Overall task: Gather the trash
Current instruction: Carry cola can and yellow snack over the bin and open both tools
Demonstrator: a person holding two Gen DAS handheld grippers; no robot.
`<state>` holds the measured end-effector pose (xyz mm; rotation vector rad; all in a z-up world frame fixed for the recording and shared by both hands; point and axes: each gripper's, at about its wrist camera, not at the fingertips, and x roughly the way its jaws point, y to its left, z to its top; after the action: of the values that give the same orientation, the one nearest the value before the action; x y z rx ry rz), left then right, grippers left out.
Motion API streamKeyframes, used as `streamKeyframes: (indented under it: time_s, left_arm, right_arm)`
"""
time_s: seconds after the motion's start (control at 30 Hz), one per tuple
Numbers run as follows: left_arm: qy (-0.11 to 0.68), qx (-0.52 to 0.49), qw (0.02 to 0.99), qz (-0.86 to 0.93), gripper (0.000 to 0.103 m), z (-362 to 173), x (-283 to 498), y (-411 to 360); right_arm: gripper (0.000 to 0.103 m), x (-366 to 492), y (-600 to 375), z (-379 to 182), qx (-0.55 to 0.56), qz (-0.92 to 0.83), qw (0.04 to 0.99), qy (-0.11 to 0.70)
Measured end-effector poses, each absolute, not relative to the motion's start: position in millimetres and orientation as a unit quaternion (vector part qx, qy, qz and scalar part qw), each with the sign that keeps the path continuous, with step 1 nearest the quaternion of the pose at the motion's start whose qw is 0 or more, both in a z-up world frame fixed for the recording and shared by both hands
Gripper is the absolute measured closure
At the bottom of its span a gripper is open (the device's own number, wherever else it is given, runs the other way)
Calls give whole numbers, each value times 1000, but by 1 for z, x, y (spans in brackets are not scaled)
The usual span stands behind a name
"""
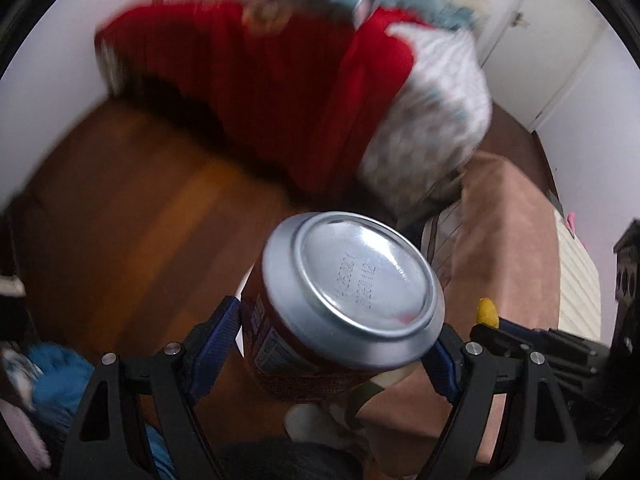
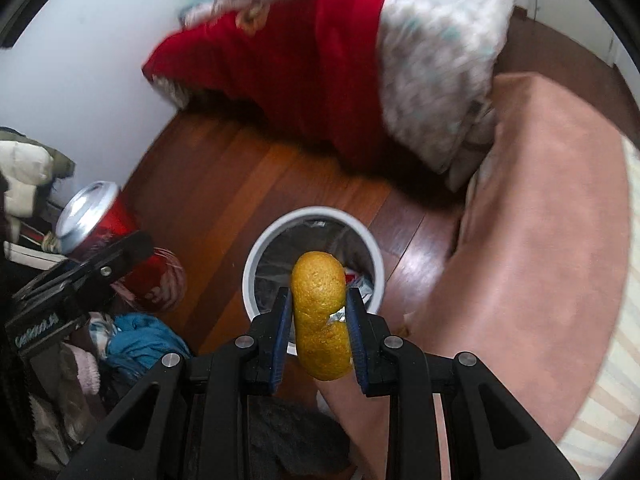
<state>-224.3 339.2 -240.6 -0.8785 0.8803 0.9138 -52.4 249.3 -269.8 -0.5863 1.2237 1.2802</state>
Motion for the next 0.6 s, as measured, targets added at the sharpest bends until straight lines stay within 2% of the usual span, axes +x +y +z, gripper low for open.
streamKeyframes:
  time_s: [0.23,0.33,0.43,0.47,0.5,0.53,0.57,0.6]
  left_arm:
    - [414,-529,656,344,21,-327,-225,393]
    - [428,-543,636,343,20,-346,-217,403]
    - [430,-548,626,350,3,-354,-220,402]
    - [430,-545,624,358,0,-354,-224,400]
    - [430,-542,624,364,0,-354,-227,399]
    - [428,-539,623,371,0,-352,-231,396]
    - [427,-532,622,384,0,-349,-236,391]
    - [427,-523,623,395,0,-346,-242,387]
  right_arm:
    - [75,-42,297,-345,-273,513,558,593]
    - [74,-37,308,-368,-285,498,548,608]
    - [72,-38,315,-388,-298,488,535,622]
    - [67,-38,317,-392,-299,489,529,625]
    - [51,-38,318,-394,-299,489,527,627]
    - [41,-37,318,-395,-295,489,526,630]
    - [25,-36,317,-395,-293,491,525,630]
    - [19,-35,315,-394,-293,492,526,629]
